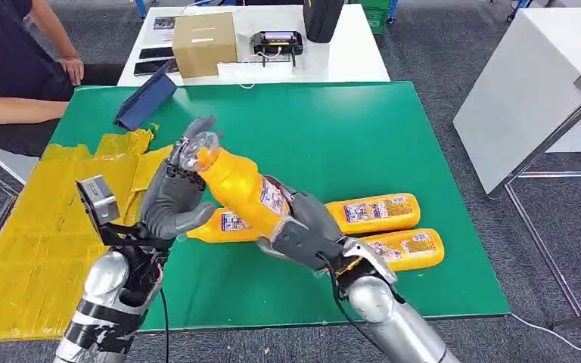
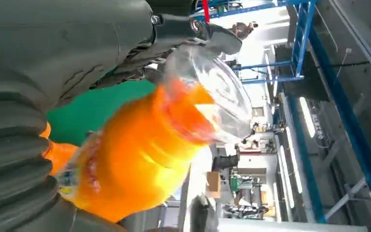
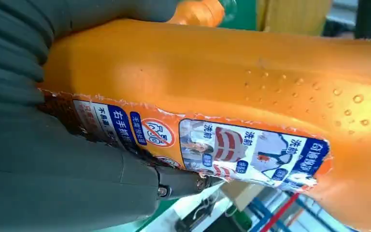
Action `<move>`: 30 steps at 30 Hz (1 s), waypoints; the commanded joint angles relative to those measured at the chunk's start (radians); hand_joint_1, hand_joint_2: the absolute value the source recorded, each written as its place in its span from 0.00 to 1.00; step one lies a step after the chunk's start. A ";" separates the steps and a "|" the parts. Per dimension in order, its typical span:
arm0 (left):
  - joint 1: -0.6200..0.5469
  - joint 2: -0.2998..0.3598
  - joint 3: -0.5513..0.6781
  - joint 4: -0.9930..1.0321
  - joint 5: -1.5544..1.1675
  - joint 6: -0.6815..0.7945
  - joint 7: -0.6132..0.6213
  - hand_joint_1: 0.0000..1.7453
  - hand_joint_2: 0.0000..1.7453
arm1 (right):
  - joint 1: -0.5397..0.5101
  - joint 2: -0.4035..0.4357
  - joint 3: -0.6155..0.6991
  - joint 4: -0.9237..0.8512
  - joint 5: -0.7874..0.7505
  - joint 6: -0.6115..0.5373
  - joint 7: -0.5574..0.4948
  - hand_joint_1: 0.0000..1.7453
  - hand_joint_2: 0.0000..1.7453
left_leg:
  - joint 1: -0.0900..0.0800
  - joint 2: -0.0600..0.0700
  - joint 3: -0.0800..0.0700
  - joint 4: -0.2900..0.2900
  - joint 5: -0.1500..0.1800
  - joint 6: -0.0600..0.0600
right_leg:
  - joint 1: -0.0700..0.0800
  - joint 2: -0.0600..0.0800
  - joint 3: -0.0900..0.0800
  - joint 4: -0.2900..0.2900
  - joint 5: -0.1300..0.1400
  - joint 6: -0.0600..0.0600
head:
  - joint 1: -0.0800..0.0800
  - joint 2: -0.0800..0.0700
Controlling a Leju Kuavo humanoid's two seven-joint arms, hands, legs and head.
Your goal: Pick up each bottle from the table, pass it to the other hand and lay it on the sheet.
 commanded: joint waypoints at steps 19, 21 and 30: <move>-0.065 0.033 -0.057 0.082 -0.054 -0.062 -0.014 1.00 1.00 | -0.069 -0.028 0.293 0.118 0.077 0.057 0.034 1.00 1.00 | 0.001 -0.001 0.002 0.000 -0.001 -0.001 | 0.000 0.002 0.002 -0.001 -0.001 -0.001 | 0.000 0.000; -0.066 0.033 -0.057 0.082 -0.056 -0.066 -0.017 1.00 1.00 | -0.070 -0.028 0.309 0.124 0.087 0.057 0.032 1.00 1.00 | 0.002 -0.001 0.003 0.000 -0.002 -0.002 | 0.001 0.004 0.003 -0.001 -0.001 -0.002 | 0.000 0.000; -0.060 0.034 -0.054 0.059 -0.102 -0.060 -0.051 1.00 1.00 | -0.061 -0.032 0.287 0.120 0.089 0.050 0.034 1.00 1.00 | 0.002 -0.003 0.004 0.000 -0.002 -0.001 | 0.001 0.002 0.004 -0.001 -0.002 -0.002 | 0.000 0.000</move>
